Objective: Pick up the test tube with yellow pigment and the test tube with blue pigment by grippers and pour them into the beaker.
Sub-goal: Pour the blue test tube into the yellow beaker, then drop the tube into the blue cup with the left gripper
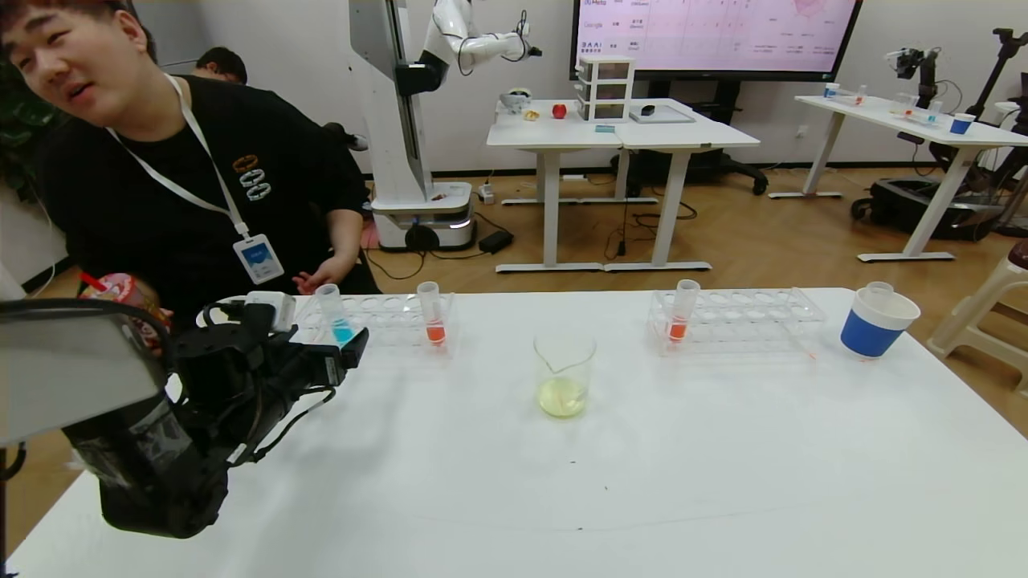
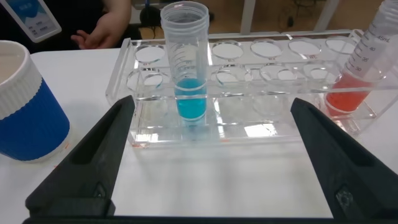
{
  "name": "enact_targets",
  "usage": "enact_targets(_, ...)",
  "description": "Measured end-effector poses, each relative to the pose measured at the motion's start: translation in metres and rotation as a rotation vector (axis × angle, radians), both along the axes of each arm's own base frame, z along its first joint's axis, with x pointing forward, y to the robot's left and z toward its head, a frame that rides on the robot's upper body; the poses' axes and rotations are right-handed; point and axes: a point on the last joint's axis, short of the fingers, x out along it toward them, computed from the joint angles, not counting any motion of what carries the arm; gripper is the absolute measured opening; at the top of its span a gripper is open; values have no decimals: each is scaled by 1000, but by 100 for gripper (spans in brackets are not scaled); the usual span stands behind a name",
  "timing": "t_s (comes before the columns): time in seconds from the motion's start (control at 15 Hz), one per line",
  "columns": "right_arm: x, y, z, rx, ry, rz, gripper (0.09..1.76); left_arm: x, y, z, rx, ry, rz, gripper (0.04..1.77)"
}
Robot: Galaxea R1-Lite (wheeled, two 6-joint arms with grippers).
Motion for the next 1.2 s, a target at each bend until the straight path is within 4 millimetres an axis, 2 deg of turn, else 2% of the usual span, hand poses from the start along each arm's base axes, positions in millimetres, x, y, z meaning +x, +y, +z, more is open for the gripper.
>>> enact_targets(0.2,0,0,0,0,0,0,174,11,0,2,-12,-33,15,175)
enact_targets(0.47,0,0,0,0,0,0,174,37,0,5,-16,-104,55,175)
enact_targets(0.67,0,0,0,0,0,0,174,56,-1,-1,-20,-133,58,175)
enact_targets(0.87,0,0,0,0,0,0,174,64,-2,-6,-22,-141,85,175)
enact_targets(1.2,0,0,0,0,0,0,174,66,-2,-8,-25,-142,86,175)
